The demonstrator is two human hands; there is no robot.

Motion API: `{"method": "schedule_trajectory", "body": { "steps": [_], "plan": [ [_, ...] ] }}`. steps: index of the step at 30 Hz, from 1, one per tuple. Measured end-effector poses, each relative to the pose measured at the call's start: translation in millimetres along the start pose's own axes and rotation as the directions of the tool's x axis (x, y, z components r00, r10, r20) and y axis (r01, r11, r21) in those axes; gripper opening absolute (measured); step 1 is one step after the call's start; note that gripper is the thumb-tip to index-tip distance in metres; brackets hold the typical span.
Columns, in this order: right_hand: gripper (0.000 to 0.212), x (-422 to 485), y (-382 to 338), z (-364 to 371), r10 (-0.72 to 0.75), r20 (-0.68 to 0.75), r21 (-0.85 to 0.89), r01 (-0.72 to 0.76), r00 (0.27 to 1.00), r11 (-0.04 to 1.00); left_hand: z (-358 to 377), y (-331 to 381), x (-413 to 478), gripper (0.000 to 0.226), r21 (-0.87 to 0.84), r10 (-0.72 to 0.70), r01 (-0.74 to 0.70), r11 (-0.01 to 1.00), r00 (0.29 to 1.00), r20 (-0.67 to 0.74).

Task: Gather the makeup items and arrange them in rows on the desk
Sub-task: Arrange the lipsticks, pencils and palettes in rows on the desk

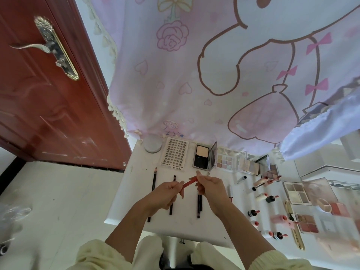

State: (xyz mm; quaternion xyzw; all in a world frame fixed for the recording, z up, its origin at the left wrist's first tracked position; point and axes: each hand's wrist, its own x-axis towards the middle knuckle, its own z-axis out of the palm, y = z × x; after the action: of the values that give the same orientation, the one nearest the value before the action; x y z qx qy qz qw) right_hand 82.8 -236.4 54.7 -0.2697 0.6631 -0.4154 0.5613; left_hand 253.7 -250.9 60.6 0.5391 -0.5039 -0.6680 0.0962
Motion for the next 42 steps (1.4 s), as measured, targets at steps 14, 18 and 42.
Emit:
{"method": "schedule_trajectory", "body": {
  "steps": [14,18,42],
  "plan": [
    [0.029,-2.1,-3.6,-5.8,0.023,-0.023,0.032,-0.022,0.999,0.999,2.8,-5.2,-4.6,0.043,-0.168,-0.037,0.037,0.985,0.999,0.006],
    [0.029,-5.7,-6.6,-13.2,0.046,-0.013,0.089,-0.044,0.999,0.995,2.6,-5.6,-4.1,0.035,-0.3,-0.068,0.064,0.952,0.998,-0.003],
    [0.026,-29.8,10.9,-40.6,0.239,0.252,0.543,-0.342,0.938,0.767,5.1,-24.4,13.6,0.028,-0.312,-0.142,0.098,0.945,0.982,-0.122]
  ]
}}
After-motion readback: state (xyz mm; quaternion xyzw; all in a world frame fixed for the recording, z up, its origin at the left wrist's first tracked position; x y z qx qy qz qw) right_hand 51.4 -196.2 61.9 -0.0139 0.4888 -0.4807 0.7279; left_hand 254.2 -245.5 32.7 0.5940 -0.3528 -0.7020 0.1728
